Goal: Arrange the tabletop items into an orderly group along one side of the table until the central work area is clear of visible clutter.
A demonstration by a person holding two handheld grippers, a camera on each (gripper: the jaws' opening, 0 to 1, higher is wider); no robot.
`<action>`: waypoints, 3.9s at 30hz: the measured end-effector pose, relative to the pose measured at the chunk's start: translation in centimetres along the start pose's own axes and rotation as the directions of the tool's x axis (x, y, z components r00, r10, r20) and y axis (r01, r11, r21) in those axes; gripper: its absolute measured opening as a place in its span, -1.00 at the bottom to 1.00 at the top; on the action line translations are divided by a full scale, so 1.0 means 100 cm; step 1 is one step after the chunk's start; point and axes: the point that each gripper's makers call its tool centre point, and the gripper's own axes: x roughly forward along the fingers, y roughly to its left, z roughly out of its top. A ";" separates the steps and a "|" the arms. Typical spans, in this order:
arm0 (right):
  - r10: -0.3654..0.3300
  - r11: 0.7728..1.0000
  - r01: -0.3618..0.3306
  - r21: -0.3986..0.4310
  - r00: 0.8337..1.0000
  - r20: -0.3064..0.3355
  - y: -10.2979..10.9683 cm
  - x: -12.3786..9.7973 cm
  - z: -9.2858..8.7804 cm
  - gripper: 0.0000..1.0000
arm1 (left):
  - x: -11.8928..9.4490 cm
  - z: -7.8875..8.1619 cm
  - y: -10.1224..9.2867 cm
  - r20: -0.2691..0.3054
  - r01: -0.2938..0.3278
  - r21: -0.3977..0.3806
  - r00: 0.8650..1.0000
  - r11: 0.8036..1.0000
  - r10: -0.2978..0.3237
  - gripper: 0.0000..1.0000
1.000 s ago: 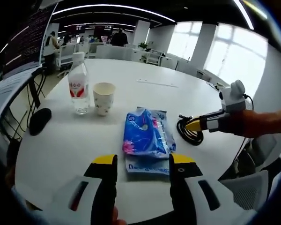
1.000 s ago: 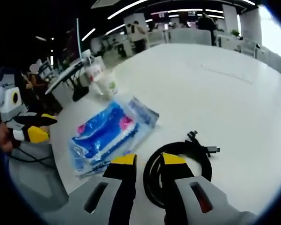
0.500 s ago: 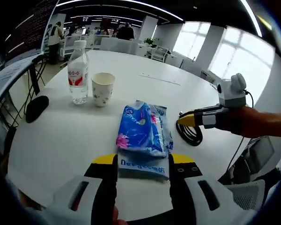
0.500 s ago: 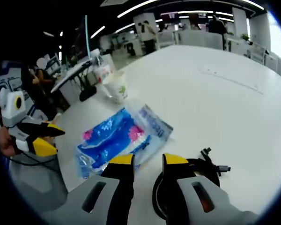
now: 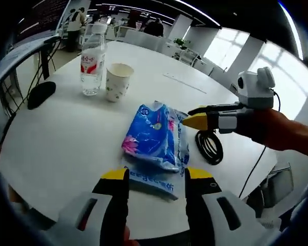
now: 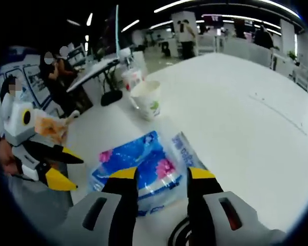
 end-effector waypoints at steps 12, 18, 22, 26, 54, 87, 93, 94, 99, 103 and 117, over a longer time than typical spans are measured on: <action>0.038 0.997 -0.040 -0.069 0.999 -0.033 0.001 0.015 0.015 -0.27 | 0.011 -0.004 -0.002 -0.027 -0.014 -0.071 1.000 0.997 0.012 -0.19; 0.055 0.993 -0.061 -0.100 0.997 -0.062 0.003 0.023 0.016 -0.28 | 0.019 -0.004 -0.005 -0.031 -0.014 -0.102 0.999 0.995 0.011 -0.23; 0.060 0.991 -0.069 -0.117 0.995 -0.078 0.005 0.027 0.017 -0.30 | 0.024 -0.005 -0.007 -0.040 -0.019 -0.112 0.999 0.994 0.014 -0.24; 0.067 0.989 -0.078 -0.125 0.993 -0.093 0.004 0.032 0.017 -0.33 | 0.028 -0.006 -0.007 -0.047 -0.026 -0.135 0.999 0.990 0.020 -0.29; 0.065 0.988 -0.081 -0.129 0.990 -0.125 0.005 0.033 0.007 -0.90 | 0.040 -0.007 0.002 -0.063 -0.080 -0.107 0.995 0.991 0.073 -0.95; 0.041 0.997 -0.047 -0.056 0.995 -0.093 0.002 0.008 -0.009 -1.00 | 0.029 0.007 0.011 -0.051 -0.075 -0.004 0.996 0.997 0.075 -1.00; 0.014 1.000 -0.015 -0.023 0.998 -0.068 0.002 -0.004 -0.012 -1.00 | 0.026 0.020 0.012 -0.040 -0.070 0.056 0.997 0.996 0.073 -1.00; 0.008 1.000 -0.009 -0.017 0.998 -0.063 0.002 -0.006 -0.012 -1.00 | 0.025 0.021 0.012 -0.041 -0.069 0.070 0.997 0.995 0.072 -1.00; -0.038 0.998 0.040 0.048 0.999 -0.026 -0.001 -0.018 -0.013 -1.00 | 0.027 0.031 0.009 -0.036 -0.058 0.125 0.997 0.991 0.062 -1.00; -0.072 0.993 0.073 0.091 0.997 -0.007 -0.007 -0.026 -0.018 -1.00 | 0.031 0.038 0.004 -0.038 -0.043 0.156 0.998 0.987 0.050 -1.00; -0.162 0.972 0.156 0.176 0.987 0.019 -0.039 -0.053 -0.030 -1.00 | 0.054 0.052 -0.028 -0.066 0.023 0.255 0.998 0.967 -0.007 -1.00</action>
